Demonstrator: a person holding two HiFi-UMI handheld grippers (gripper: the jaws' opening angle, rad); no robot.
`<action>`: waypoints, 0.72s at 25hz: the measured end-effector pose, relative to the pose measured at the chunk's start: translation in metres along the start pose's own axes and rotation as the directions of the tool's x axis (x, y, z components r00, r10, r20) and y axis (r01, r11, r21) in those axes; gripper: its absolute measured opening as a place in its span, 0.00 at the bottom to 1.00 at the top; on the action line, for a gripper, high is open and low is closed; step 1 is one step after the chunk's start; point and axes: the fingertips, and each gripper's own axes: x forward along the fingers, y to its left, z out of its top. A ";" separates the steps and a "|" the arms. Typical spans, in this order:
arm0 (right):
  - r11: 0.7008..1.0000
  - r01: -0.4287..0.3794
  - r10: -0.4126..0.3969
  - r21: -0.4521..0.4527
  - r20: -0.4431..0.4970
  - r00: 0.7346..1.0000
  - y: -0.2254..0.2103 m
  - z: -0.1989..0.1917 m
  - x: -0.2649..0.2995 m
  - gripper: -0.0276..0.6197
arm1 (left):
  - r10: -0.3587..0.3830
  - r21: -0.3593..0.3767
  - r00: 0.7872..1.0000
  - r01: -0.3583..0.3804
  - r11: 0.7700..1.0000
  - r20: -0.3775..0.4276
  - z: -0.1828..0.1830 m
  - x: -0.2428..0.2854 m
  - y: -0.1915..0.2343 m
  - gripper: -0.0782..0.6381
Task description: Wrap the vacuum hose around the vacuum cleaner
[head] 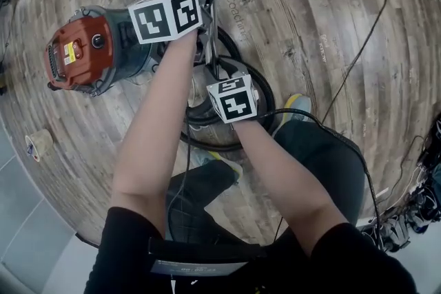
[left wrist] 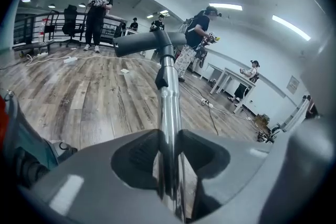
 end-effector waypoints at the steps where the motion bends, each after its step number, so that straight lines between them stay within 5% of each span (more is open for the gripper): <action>1: 1.000 -0.002 0.002 0.009 0.002 1.000 -0.006 -0.003 0.007 0.31 | -0.003 0.004 1.000 0.003 1.000 -0.002 -0.006 0.011 0.003 0.33; 18: 0.977 -0.070 0.080 0.202 -0.043 0.996 -0.068 -0.079 0.099 0.29 | -0.003 -0.010 0.987 0.001 1.000 -0.161 -0.151 0.176 0.054 0.33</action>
